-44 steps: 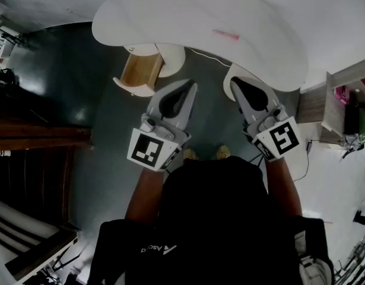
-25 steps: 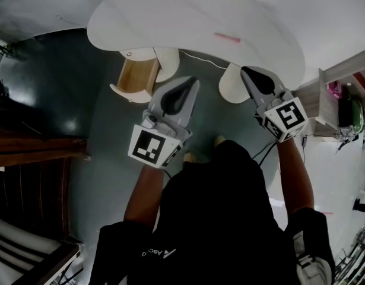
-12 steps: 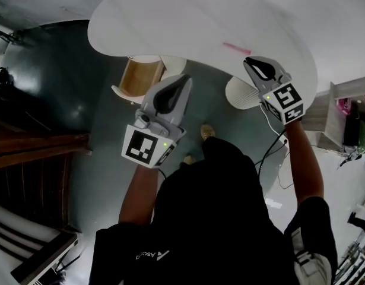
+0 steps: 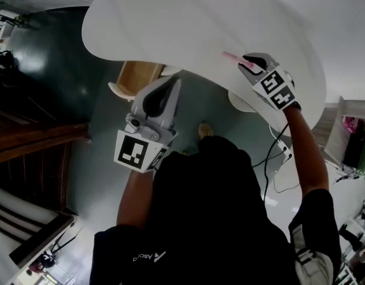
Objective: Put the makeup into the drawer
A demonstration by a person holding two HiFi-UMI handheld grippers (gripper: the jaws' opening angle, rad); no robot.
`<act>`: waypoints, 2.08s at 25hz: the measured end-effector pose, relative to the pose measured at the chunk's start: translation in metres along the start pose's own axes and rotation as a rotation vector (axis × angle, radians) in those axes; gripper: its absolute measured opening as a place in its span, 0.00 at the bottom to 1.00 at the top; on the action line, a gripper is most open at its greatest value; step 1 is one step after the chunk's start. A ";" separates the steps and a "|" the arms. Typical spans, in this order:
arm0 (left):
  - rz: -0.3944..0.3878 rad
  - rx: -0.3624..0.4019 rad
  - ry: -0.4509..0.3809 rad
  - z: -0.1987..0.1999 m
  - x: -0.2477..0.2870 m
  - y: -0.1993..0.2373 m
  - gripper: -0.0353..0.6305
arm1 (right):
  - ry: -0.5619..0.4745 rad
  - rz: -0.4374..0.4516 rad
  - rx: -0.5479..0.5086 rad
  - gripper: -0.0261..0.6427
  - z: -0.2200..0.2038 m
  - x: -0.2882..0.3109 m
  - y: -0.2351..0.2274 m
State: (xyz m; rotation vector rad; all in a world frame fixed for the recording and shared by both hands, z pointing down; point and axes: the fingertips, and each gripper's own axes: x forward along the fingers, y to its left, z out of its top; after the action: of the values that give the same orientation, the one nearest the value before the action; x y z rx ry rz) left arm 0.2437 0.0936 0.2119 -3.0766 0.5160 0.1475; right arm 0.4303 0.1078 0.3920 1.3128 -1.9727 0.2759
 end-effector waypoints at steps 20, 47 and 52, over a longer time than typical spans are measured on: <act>0.095 -0.007 0.077 -0.027 0.016 0.040 0.07 | 0.169 0.212 0.049 0.15 -0.045 0.060 -0.014; 0.199 -0.017 0.022 -0.002 -0.101 0.137 0.07 | -0.448 0.001 0.210 0.11 0.194 0.008 0.085; 0.250 -0.011 0.009 0.004 -0.148 0.171 0.07 | -0.512 0.032 0.166 0.11 0.252 0.013 0.125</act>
State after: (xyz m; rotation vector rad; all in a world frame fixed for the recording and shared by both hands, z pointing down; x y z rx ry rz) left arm 0.0482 -0.0198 0.2221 -3.0121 0.9016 0.1406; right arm 0.2040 0.0190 0.2497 1.5751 -2.4387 0.1258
